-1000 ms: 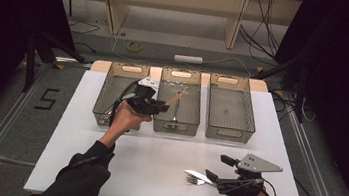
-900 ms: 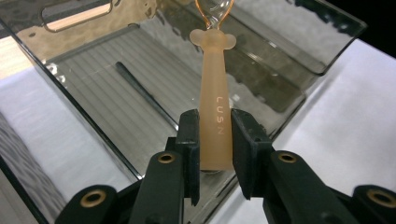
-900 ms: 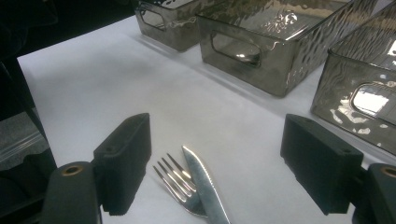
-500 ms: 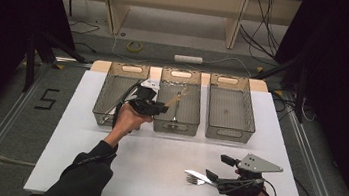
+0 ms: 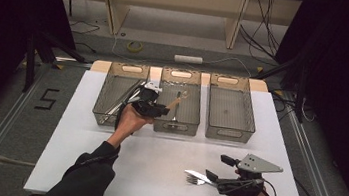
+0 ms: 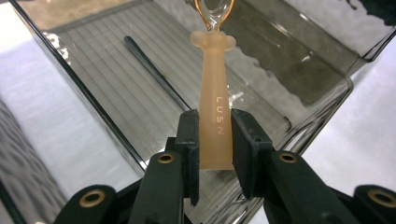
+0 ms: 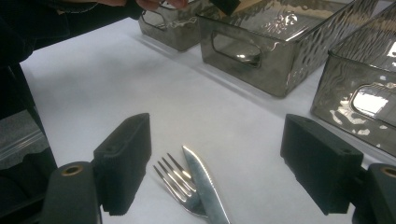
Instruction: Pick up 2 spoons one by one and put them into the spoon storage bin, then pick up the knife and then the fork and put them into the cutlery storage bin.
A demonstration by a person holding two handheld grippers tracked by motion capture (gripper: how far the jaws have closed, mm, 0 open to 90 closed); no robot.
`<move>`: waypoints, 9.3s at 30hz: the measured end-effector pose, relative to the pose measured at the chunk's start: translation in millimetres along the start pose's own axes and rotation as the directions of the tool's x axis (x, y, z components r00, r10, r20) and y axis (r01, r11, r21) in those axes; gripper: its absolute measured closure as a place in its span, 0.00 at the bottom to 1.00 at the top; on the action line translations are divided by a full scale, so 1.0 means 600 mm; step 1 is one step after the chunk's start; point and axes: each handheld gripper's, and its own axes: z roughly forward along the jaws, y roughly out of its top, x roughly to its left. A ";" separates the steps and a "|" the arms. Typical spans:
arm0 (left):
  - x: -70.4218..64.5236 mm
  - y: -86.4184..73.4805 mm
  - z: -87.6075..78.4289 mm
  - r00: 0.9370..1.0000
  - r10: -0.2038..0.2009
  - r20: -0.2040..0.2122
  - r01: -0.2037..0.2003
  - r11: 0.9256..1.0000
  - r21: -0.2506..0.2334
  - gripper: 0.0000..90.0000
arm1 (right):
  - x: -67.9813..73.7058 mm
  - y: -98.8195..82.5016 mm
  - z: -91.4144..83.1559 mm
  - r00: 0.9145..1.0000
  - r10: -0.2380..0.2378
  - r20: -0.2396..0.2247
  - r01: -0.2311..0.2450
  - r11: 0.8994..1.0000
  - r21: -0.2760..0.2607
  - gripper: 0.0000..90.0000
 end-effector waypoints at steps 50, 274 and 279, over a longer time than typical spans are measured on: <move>-0.041 -0.022 -0.085 0.994 0.050 0.094 -0.047 0.998 -0.029 0.36 | -0.005 0.005 -0.011 0.998 -0.047 0.030 0.046 0.998 0.033 0.29; -0.060 -0.201 -0.226 0.996 0.059 0.073 -0.031 0.942 -0.334 0.20 | -0.235 0.247 0.135 0.974 -0.018 0.224 -0.078 0.907 0.414 0.86; -0.060 -0.201 -0.226 0.996 0.059 0.074 -0.031 0.942 -0.335 0.20 | -0.249 0.243 0.137 0.968 0.001 0.251 -0.108 0.905 0.411 0.86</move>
